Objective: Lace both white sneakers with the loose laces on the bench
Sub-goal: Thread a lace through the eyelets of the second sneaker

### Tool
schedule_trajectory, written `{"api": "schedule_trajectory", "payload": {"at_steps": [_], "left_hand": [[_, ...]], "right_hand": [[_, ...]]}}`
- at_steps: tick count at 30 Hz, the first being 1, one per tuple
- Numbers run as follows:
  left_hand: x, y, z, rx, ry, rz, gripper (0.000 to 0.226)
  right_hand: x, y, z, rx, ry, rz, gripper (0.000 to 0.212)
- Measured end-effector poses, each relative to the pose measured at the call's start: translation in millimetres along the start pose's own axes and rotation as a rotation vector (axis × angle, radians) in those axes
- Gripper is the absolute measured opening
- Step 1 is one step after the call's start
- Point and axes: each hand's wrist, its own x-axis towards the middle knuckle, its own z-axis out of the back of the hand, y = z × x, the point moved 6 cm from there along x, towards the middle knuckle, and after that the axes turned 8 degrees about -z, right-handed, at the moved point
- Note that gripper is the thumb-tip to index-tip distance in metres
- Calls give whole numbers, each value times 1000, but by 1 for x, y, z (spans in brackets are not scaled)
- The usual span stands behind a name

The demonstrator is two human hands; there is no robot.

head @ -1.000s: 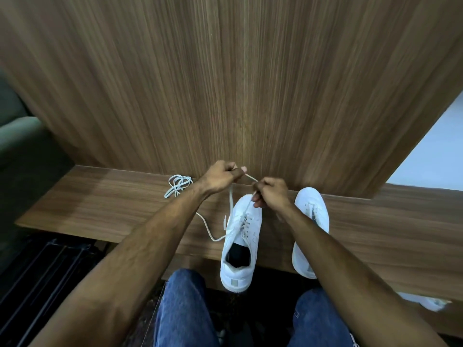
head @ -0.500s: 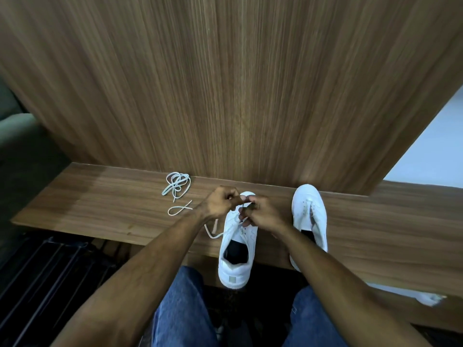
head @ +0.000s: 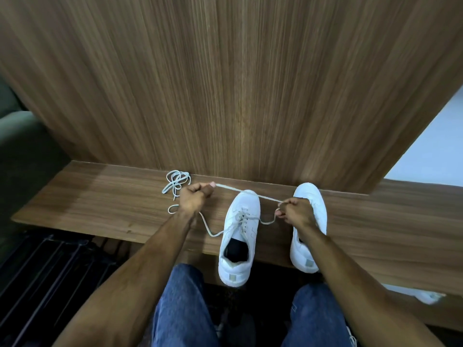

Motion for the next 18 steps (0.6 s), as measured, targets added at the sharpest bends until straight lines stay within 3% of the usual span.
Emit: {"api": "schedule_trajectory", "payload": {"at_steps": [5, 8, 9, 11, 14, 16, 18], "left_hand": [[0, -8, -15, -492, -146, 189, 10], [3, -26, -25, -632, -153, 158, 11], [3, -34, -27, -592, -144, 93, 11], [5, -47, -29, -357, -70, -111, 9], [3, -47, -36, 276, 167, -397, 12], [-4, -26, -41, 701, 337, -405, 13], [-17, 1, -43, 843, 478, -313, 17]], "right_hand": [[-4, -13, -24, -130, 32, 37, 17], [-14, -9, -40, -61, 58, 84, 8], [-17, -7, -46, -50, 78, 115, 23], [-26, -7, -56, -118, 137, 168, 40], [-39, -15, -71, -359, 221, 256, 39], [-46, -24, -78, -528, 276, 266, 53], [-51, -28, -84, -623, 269, 278, 57]]}}
